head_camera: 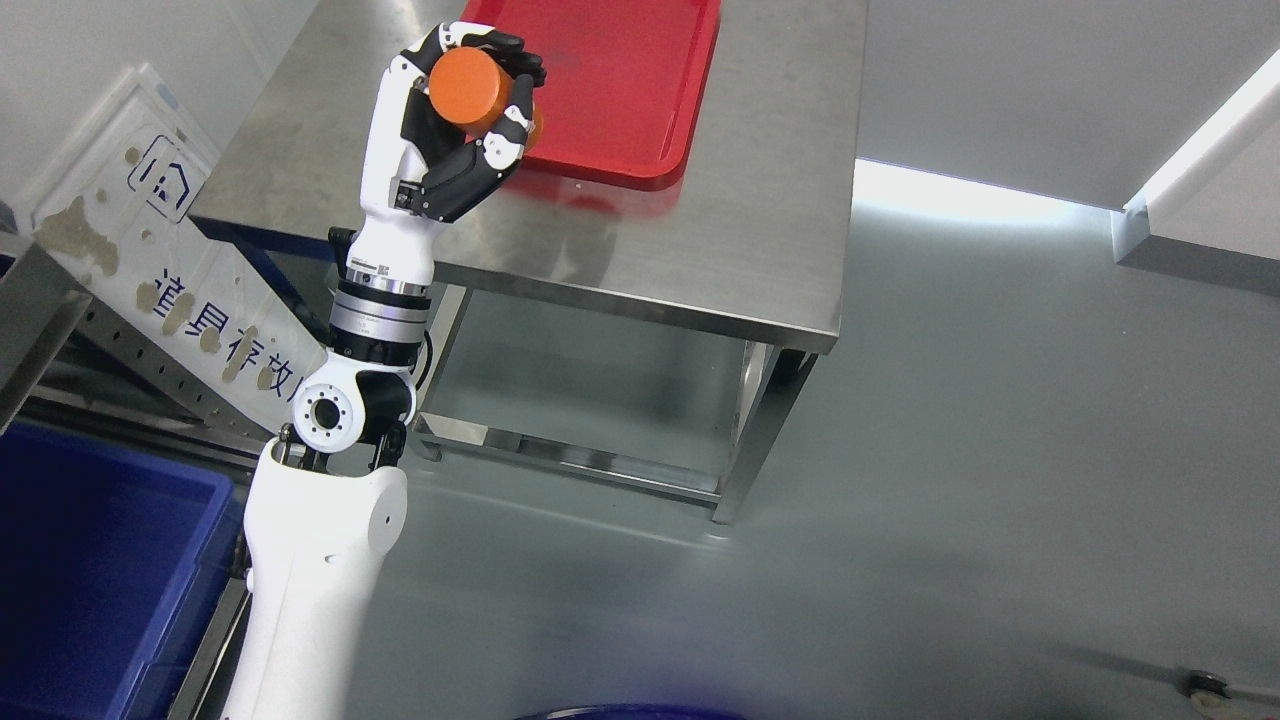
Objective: Grab orange capacitor from left shelf to right desk
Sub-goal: 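Lower the capacitor with the left hand onto the red tray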
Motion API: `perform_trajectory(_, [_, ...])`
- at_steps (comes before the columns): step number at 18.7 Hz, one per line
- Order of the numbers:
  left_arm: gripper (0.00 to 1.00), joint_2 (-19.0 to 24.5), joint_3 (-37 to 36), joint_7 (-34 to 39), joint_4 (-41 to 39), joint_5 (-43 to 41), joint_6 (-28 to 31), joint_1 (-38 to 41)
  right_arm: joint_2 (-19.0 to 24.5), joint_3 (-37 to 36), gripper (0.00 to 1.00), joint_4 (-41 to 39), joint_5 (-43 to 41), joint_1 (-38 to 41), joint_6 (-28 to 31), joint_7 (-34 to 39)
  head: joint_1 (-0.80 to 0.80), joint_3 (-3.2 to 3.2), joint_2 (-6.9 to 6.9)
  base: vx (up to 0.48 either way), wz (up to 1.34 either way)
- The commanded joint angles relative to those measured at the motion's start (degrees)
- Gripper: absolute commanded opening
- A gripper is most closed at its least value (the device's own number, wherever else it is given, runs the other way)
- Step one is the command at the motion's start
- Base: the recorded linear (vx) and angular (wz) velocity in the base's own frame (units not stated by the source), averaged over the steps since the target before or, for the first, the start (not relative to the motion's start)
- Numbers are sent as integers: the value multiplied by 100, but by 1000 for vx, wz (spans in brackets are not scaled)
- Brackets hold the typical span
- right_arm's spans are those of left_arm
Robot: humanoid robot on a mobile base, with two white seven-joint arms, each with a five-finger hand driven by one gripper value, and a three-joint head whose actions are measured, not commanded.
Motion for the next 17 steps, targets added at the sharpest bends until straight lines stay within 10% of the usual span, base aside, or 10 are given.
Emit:
perform_trajectory(1, [3,100,-334,56,312,169,597,-697,-100,-62,100,-132,0,191,6,-1,0,0,0,260,-77])
perform_trajectory(5, [3,100,-519,56,663,160,1704,-1285,-100,-62,100,-132,0,191,6,-1,0,0,1,258,-64])
perform_trajectory(17, [3,100,-730,56,2290,-200,2523,-1735,-100,-62,100,-132,0,191,6,-1,0,0,1,137,-32])
